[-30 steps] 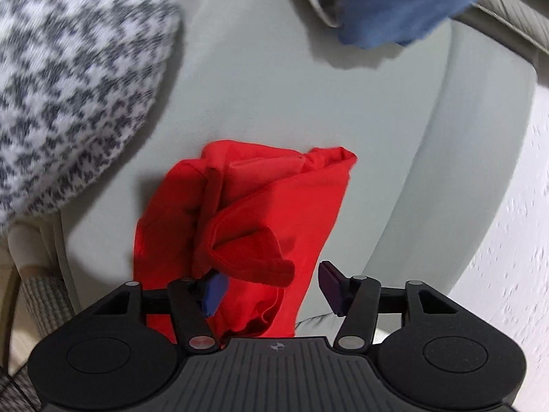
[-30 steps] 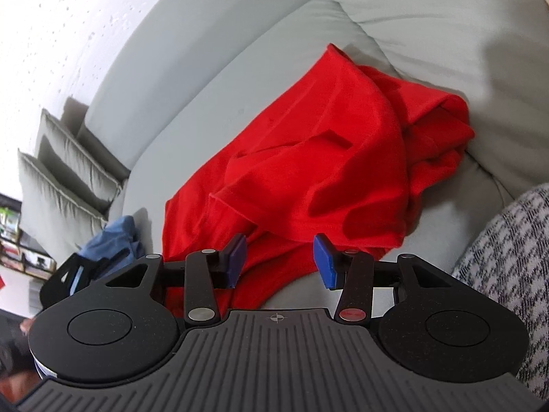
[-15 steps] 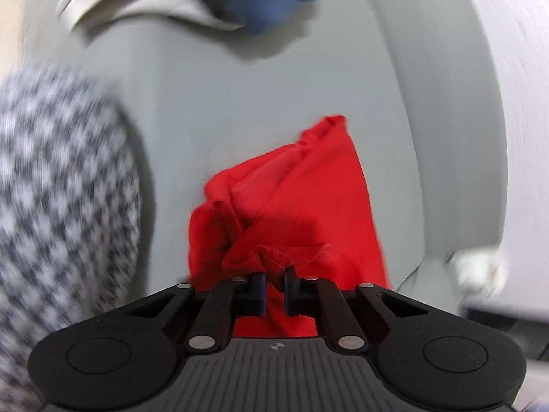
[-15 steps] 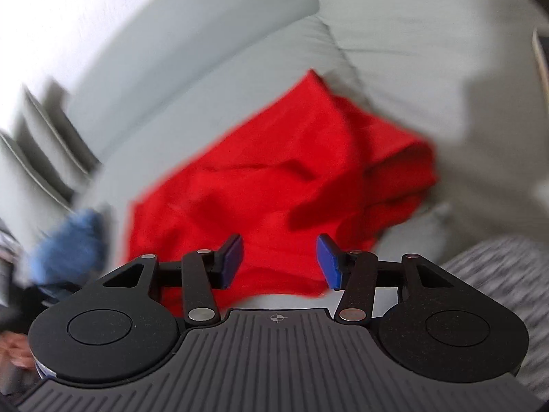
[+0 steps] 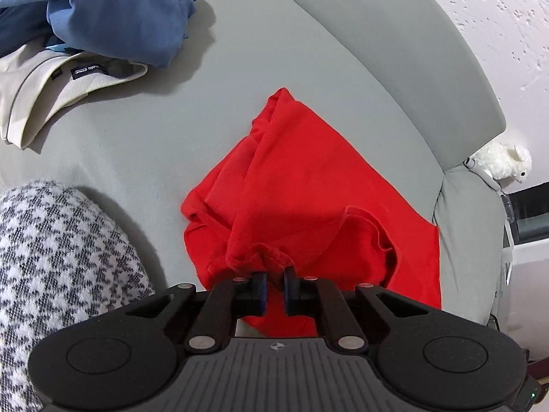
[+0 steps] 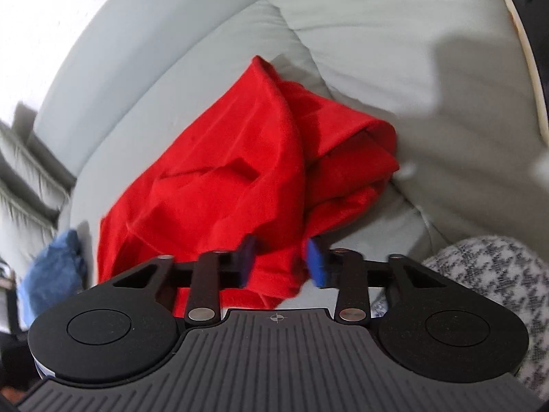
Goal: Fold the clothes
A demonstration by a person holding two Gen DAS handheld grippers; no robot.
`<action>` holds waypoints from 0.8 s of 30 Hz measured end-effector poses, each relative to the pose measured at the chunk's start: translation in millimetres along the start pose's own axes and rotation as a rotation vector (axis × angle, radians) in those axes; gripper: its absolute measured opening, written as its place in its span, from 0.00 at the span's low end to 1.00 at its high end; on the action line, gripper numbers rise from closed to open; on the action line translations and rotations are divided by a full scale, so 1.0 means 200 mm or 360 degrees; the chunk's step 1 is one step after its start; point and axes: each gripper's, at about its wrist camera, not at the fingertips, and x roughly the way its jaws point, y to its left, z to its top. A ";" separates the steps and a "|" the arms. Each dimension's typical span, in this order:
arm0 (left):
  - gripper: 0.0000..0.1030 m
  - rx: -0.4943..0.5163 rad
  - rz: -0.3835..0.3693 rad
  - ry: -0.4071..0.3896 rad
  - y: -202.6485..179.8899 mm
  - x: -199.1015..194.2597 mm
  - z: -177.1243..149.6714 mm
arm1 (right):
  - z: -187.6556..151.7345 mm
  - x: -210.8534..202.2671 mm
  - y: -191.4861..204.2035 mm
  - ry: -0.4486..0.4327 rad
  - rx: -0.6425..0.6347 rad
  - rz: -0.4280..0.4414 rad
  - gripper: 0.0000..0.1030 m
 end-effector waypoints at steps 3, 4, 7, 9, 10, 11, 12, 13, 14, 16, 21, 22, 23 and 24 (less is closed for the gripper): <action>0.06 0.0022 -0.0001 -0.0006 -0.01 0.00 0.00 | 0.01 -0.05 -0.01 -0.0028 -0.0019 0.0008 0.34; 0.06 0.0026 0.0002 -0.0007 -0.01 0.00 -0.01 | 0.01 -0.08 -0.01 -0.0052 -0.0023 0.0021 0.34; 0.06 0.0030 0.0010 -0.0011 -0.02 0.00 -0.01 | 0.04 -0.07 -0.04 -0.0041 0.0028 0.0103 0.34; 0.06 0.0042 0.0015 -0.0018 -0.02 0.00 -0.01 | 0.05 -0.03 -0.05 0.0016 0.0050 0.0101 0.34; 0.06 0.0041 0.0016 -0.0020 -0.03 0.00 -0.02 | 0.05 -0.01 -0.05 0.0046 0.0049 0.0090 0.34; 0.06 0.0041 0.0016 -0.0022 -0.03 0.00 -0.02 | 0.04 0.01 -0.06 0.0068 0.0050 0.0091 0.34; 0.06 0.0037 0.0018 -0.0023 -0.03 0.00 -0.02 | 0.03 0.03 -0.06 0.0091 0.0051 0.0093 0.34; 0.06 0.0036 0.0019 -0.0022 -0.02 0.01 -0.02 | 0.03 0.05 -0.06 0.0110 0.0048 0.0097 0.35; 0.06 0.0034 0.0021 -0.0020 -0.02 0.01 -0.02 | 0.02 0.06 -0.05 0.0122 0.0038 0.0103 0.35; 0.06 0.0036 0.0020 -0.0020 -0.02 0.01 -0.02 | 0.00 0.06 -0.04 0.0105 0.0008 0.0096 0.34; 0.06 0.0080 -0.0015 -0.0041 -0.03 -0.02 0.01 | 0.02 -0.04 0.00 0.0048 -0.0070 0.0114 0.06; 0.06 0.0099 -0.0023 -0.0049 -0.03 -0.02 0.01 | 0.03 -0.06 0.01 0.0035 -0.0081 0.0128 0.05; 0.06 0.0144 -0.0039 -0.0068 -0.04 -0.05 0.03 | 0.05 -0.10 0.02 0.0011 -0.0091 0.0140 0.05; 0.06 0.0180 -0.0046 -0.0082 -0.05 -0.06 0.04 | 0.07 -0.13 0.02 -0.0020 -0.0089 0.0150 0.04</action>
